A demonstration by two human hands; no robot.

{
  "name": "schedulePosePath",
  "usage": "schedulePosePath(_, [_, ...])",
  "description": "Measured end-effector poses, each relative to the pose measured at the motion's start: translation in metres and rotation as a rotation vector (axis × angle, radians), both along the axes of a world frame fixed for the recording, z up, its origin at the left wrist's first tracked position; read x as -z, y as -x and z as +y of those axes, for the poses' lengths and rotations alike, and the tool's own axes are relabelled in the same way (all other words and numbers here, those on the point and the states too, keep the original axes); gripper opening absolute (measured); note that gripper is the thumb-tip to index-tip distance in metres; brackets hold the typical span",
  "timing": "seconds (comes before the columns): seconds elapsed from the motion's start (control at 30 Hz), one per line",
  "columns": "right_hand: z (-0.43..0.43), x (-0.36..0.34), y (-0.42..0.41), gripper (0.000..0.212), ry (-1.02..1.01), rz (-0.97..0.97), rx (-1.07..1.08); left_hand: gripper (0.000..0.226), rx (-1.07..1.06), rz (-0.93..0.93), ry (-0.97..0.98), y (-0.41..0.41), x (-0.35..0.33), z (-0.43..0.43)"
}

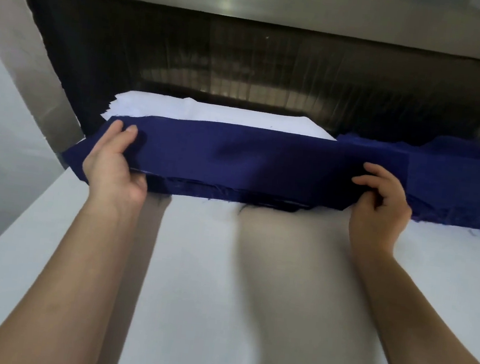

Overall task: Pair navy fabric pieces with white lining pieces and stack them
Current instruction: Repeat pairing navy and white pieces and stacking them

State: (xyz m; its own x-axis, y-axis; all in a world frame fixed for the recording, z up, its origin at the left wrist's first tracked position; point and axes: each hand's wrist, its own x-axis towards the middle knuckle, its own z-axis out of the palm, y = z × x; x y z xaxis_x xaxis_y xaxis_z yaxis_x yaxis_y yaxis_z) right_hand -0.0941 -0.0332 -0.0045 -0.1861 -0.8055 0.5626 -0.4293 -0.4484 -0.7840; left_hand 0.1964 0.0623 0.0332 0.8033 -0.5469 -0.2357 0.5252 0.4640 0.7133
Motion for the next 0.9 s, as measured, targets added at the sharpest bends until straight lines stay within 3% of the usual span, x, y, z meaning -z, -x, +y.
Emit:
schedulePosePath(0.17, [-0.017,0.003,-0.025,0.04,-0.041,-0.055,-0.05,0.052,-0.027,0.06,0.079,-0.014,0.003,-0.013])
schedulePosePath(0.43, [-0.029,0.012,-0.039,0.039,-0.126,0.103,-0.117,0.065,-0.112,-0.017,-0.009,-0.028,0.018,-0.017])
schedulePosePath(0.57, [-0.028,0.015,-0.038,0.033,-0.151,0.208,-0.146,0.065,-0.123,-0.235,-0.158,-0.017,0.024,-0.01])
schedulePosePath(0.67, [-0.028,0.015,-0.036,0.03,-0.181,0.27,-0.139,0.048,-0.035,-0.477,-0.417,-0.015,0.024,-0.004])
schedulePosePath(0.8, [-0.026,0.015,-0.033,0.03,-0.209,0.291,-0.14,0.025,0.139,-0.651,-0.498,-0.018,0.027,-0.002])
schedulePosePath(0.9, [-0.024,0.016,-0.031,0.031,-0.236,0.277,-0.157,0.033,0.062,-0.735,-0.601,-0.017,0.032,-0.005])
